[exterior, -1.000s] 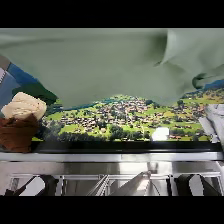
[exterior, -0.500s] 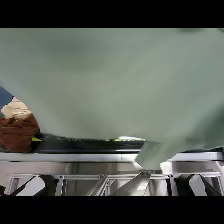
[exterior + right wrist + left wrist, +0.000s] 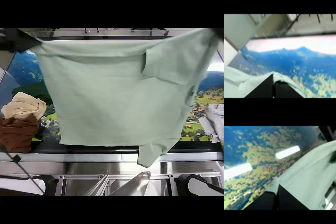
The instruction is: Fold the shirts.
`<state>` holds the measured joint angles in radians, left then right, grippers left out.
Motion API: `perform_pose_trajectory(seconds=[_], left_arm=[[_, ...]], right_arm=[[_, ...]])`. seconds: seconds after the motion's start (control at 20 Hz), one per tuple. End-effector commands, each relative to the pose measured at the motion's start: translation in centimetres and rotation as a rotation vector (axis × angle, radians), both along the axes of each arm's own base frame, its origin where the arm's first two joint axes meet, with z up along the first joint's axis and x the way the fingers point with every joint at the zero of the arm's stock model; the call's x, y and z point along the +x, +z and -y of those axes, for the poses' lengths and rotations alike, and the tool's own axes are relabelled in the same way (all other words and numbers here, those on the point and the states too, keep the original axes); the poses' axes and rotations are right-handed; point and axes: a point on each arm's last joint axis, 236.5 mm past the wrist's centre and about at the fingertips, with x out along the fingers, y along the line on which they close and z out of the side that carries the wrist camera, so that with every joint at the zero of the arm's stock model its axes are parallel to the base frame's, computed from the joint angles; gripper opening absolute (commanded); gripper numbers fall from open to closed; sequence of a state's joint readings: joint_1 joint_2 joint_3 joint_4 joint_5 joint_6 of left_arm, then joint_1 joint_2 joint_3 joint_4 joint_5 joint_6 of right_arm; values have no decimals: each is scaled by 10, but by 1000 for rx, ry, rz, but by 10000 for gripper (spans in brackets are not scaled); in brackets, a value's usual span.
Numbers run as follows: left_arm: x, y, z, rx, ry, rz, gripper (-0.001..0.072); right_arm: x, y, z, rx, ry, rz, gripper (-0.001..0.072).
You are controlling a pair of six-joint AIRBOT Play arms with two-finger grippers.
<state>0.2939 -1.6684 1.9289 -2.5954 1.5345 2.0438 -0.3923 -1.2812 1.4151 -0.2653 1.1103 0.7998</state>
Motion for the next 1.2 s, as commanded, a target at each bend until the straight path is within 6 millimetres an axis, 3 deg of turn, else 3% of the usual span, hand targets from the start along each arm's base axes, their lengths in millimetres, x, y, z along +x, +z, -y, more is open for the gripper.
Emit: perform_pose_trajectory(seconds=[0.0,0.15,0.3,0.4,0.6,0.75,0.95,1.05,1.15], left_arm=[[37,-126,4,27,-53,-234,19],[66,-188,0,4,-13,-310,19],[85,-225,-9,-9,76,-330,19],[89,-237,-13,-5,97,-320,19],[103,-233,-19,5,143,-275,19],[82,-251,-12,-10,103,-359,19],[32,-309,-29,138,91,-588,17],[12,-321,-31,168,61,-653,16],[9,-323,-26,144,56,-668,15]], right_arm=[[55,-120,-6,110,17,-240,16],[84,-189,1,266,-14,-369,16],[100,-232,8,400,-44,-442,17],[107,-250,12,458,-61,-471,17],[103,-272,34,489,-86,-507,16],[79,-294,47,450,-54,-604,17],[43,-339,49,286,-24,-774,16],[37,-347,49,248,-18,-801,16],[37,-346,50,247,-19,-800,17]])
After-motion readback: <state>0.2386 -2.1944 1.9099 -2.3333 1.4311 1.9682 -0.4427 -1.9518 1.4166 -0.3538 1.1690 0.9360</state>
